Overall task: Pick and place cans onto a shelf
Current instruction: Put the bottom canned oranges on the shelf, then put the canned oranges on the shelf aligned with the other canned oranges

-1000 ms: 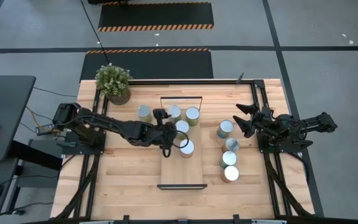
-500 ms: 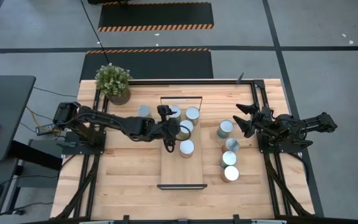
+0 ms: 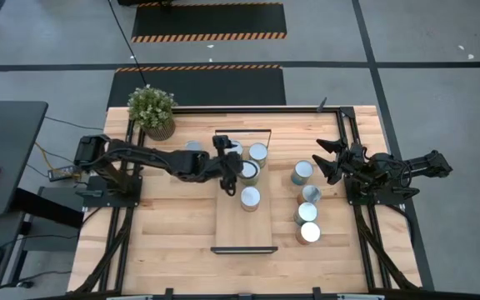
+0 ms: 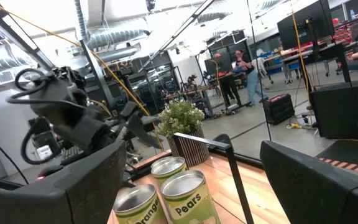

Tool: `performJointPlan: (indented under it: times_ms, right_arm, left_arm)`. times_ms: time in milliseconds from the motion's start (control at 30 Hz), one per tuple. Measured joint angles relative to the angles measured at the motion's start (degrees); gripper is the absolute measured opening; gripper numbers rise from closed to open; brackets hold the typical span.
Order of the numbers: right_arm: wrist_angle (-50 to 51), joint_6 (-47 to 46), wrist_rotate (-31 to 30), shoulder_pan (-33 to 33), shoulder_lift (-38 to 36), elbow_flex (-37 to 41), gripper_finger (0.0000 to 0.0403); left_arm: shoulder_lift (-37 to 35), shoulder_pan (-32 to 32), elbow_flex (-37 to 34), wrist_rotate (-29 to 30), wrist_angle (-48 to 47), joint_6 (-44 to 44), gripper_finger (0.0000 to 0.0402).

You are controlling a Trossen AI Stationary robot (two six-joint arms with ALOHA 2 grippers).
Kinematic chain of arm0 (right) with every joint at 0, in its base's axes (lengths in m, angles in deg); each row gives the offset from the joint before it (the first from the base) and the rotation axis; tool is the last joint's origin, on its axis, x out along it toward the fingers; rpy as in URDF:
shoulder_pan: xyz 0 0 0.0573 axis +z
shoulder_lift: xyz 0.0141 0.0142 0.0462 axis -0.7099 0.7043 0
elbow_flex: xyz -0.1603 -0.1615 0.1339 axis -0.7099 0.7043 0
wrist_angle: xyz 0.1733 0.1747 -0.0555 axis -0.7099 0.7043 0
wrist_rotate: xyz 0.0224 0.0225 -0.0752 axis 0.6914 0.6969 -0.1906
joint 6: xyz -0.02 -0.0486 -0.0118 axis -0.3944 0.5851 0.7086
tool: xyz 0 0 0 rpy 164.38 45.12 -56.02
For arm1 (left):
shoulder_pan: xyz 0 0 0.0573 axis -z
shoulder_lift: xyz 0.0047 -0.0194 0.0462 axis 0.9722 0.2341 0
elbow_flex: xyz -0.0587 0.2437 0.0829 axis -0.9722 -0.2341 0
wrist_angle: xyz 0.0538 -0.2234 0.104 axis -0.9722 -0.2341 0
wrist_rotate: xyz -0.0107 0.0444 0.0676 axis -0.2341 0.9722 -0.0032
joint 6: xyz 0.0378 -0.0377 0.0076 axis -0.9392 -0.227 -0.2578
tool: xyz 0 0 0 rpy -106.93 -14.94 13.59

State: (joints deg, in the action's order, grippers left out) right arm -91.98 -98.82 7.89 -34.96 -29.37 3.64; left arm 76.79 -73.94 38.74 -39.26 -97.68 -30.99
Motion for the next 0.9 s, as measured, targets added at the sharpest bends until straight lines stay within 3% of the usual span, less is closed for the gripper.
performJointPlan:
  times_ms: [267, 600, 767, 900]
  right_arm:
    - [-0.91, 0.00, -0.10, 0.00, 0.00, 0.01, 0.0378]
    - [-0.87, 0.00, -0.36, 0.00, 0.01, 0.00, 0.0378]
    - [-0.88, 0.00, -0.38, -0.01, 0.00, 0.00, 0.0378]
    - [-0.87, 0.00, -0.47, -0.02, 0.00, 0.01, 0.0378]
  left_arm:
    - [2.20, -0.69, -0.01, -2.59, 4.06, -1.89, 0.0380]
    - [0.56, 1.33, 0.01, 4.31, 2.50, -2.06, 0.0380]
    - [-1.79, 3.76, 0.01, 7.39, -5.24, 0.61, 0.0380]
    - [-4.93, 4.28, 0.01, 7.78, -14.56, 10.96, 0.0380]
